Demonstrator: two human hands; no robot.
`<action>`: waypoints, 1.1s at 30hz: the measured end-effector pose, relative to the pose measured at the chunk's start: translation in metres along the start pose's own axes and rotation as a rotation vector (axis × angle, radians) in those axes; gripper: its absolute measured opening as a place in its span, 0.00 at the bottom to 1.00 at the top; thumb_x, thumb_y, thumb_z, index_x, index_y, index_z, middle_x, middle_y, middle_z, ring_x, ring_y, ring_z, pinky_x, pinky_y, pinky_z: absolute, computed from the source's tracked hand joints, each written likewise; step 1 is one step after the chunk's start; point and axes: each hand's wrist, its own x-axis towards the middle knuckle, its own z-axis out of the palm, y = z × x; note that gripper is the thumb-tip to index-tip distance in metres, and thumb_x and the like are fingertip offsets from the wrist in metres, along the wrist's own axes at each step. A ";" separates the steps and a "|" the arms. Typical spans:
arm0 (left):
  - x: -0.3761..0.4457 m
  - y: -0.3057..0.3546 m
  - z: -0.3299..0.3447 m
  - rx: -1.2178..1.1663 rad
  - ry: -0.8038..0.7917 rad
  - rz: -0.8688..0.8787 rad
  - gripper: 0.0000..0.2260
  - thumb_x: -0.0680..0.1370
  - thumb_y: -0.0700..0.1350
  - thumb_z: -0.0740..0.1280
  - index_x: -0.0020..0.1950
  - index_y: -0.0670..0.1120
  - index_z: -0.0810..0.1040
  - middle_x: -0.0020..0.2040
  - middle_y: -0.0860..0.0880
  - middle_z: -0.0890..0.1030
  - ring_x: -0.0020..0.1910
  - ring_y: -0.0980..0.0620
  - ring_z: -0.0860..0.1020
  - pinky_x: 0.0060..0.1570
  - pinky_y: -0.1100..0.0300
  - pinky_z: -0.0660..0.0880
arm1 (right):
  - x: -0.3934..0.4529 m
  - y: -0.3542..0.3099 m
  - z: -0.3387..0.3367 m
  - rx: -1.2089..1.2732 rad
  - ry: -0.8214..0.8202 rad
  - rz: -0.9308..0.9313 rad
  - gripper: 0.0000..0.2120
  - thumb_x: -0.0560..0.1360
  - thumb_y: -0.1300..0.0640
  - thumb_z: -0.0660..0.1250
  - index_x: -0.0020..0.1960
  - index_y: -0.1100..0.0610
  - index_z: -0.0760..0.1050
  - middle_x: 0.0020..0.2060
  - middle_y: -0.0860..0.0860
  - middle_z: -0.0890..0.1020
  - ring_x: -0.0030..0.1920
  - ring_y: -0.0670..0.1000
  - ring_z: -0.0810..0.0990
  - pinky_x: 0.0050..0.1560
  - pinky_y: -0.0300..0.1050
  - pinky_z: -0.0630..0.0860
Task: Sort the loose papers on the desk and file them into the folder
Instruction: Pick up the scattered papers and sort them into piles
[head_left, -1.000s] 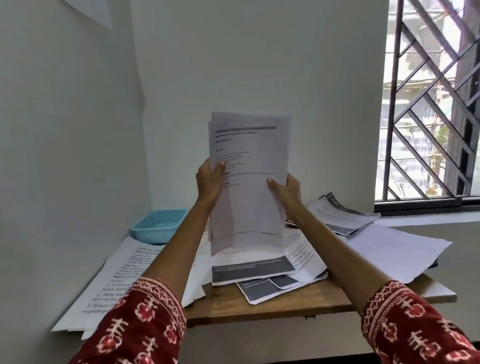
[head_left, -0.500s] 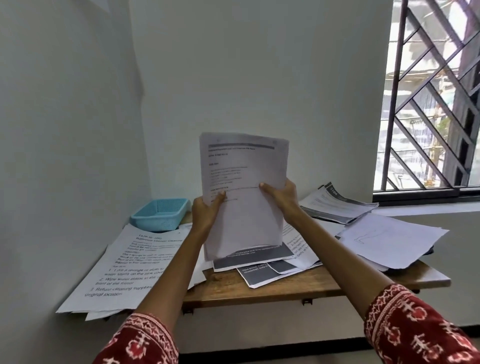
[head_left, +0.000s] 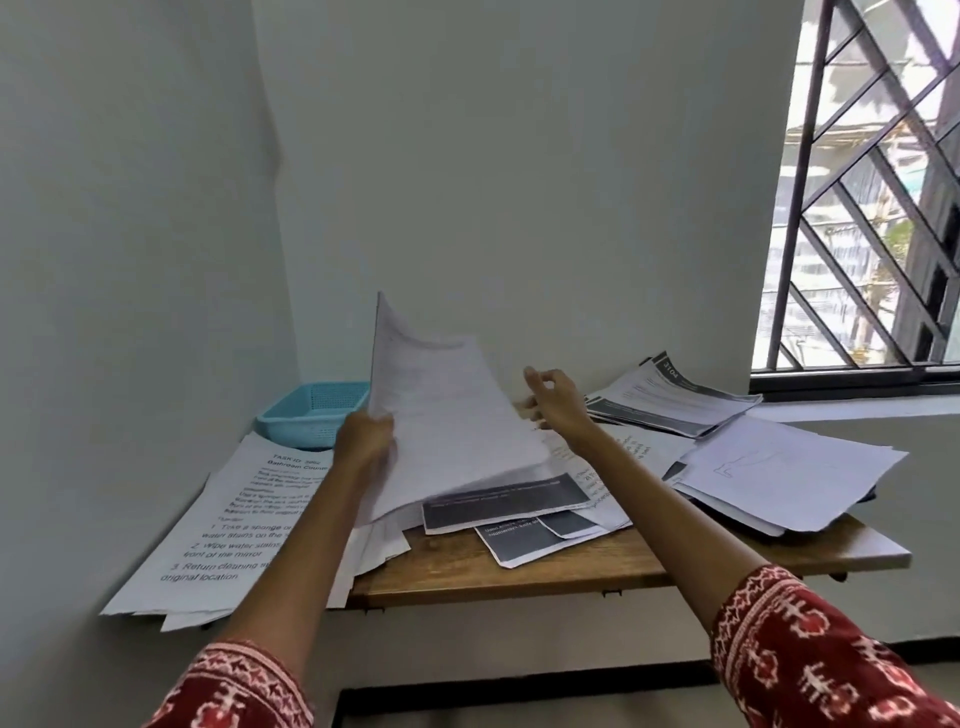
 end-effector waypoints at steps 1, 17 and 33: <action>0.005 -0.010 -0.006 0.082 -0.006 -0.040 0.18 0.80 0.45 0.61 0.64 0.33 0.71 0.60 0.36 0.76 0.58 0.39 0.75 0.52 0.54 0.70 | 0.002 0.009 -0.003 -0.177 0.013 0.016 0.24 0.78 0.41 0.60 0.61 0.60 0.69 0.53 0.58 0.80 0.49 0.56 0.78 0.49 0.51 0.75; -0.011 -0.045 -0.018 0.358 -0.153 -0.196 0.18 0.79 0.43 0.63 0.65 0.34 0.69 0.63 0.37 0.74 0.62 0.40 0.73 0.54 0.53 0.70 | -0.001 0.021 -0.013 -0.446 0.272 0.054 0.11 0.75 0.67 0.59 0.54 0.61 0.77 0.47 0.57 0.80 0.50 0.58 0.79 0.43 0.44 0.71; -0.034 -0.019 -0.007 0.678 -0.200 -0.066 0.26 0.77 0.53 0.66 0.68 0.38 0.67 0.65 0.41 0.73 0.63 0.42 0.72 0.60 0.53 0.71 | -0.005 0.007 -0.026 0.051 0.223 0.030 0.21 0.77 0.62 0.66 0.68 0.64 0.69 0.58 0.54 0.74 0.56 0.52 0.72 0.54 0.40 0.65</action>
